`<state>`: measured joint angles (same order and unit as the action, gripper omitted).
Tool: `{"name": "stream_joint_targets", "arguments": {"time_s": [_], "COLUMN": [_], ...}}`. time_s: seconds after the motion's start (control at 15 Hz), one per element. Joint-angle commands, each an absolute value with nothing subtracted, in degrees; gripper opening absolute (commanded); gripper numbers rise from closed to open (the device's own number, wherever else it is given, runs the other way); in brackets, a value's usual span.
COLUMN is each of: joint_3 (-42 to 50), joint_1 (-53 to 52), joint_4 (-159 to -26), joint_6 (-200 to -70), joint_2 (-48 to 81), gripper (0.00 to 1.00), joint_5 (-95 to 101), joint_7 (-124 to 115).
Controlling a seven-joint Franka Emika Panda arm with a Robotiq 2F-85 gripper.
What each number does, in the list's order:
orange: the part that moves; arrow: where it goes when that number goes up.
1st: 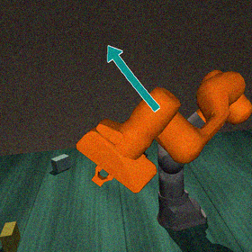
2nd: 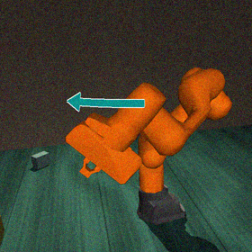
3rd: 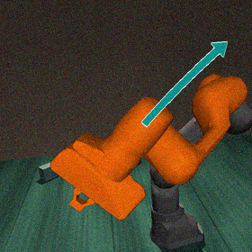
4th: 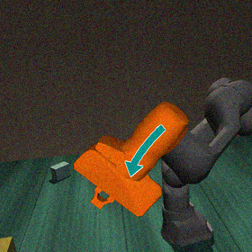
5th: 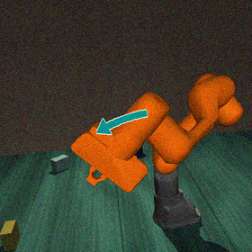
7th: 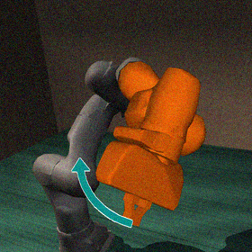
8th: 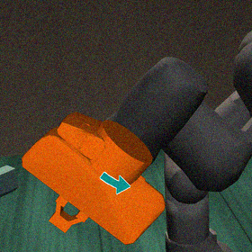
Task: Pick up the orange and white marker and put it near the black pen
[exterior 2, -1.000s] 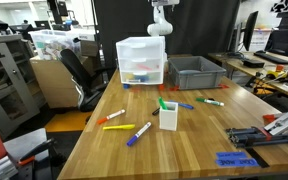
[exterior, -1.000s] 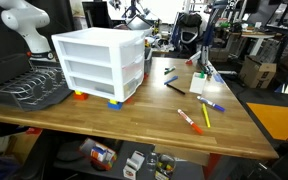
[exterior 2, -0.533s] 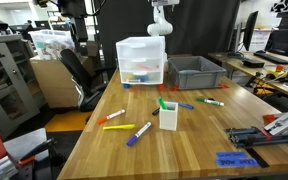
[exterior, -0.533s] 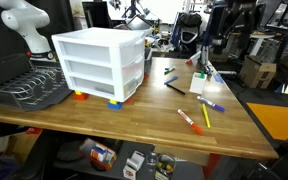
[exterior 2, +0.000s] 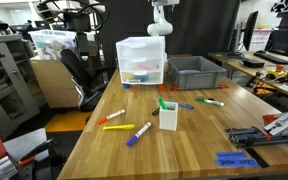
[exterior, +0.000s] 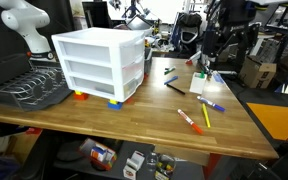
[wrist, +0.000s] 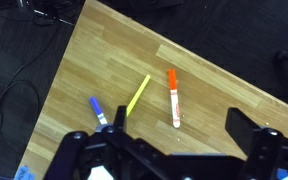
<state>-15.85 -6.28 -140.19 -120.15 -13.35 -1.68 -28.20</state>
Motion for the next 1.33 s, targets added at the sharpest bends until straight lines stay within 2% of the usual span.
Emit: {"name": "stream_joint_targets", "arguments": {"time_s": [0.0, 0.67, 1.27], "joint_3": [-15.1, -11.5, -6.2], "joint_1": [-7.0, -8.7, -15.8], "joint_4": [-140.0, -138.4, -138.0], "joint_6": [-120.9, -145.3, -152.2], "joint_2": [-12.5, 11.6, 20.5], "gripper": [1.00, 1.00, 1.00], "joint_5": [-1.5, 0.9, 3.1], "joint_7": [-28.6, -29.6, -30.1]}}
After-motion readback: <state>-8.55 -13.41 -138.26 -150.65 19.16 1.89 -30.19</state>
